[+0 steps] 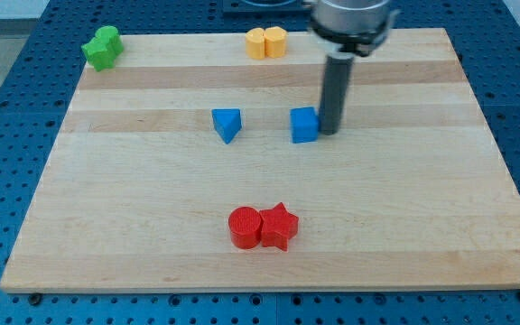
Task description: Push the blue cube into the blue triangle
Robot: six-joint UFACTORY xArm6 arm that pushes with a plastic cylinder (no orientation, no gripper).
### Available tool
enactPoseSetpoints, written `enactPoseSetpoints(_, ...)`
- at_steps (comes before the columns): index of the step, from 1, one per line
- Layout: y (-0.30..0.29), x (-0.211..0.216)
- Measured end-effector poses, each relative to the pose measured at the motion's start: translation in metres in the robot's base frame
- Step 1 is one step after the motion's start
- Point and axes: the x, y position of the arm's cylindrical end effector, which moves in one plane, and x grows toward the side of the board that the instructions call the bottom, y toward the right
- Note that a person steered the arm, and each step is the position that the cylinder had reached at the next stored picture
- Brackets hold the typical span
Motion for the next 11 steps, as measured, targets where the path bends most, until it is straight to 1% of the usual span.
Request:
enactPoseSetpoints(1,-0.020,0.000)
enactPoseSetpoints(2,-0.024,0.000)
enactPoseSetpoints(6,-0.080,0.001)
enactPoseSetpoints(7,-0.085,0.019)
enactPoseSetpoints(8,-0.090,0.062)
enactPoseSetpoints(9,-0.151,0.067)
enactPoseSetpoints(10,-0.206,0.037)
enactPoseSetpoints(11,-0.218,0.012)
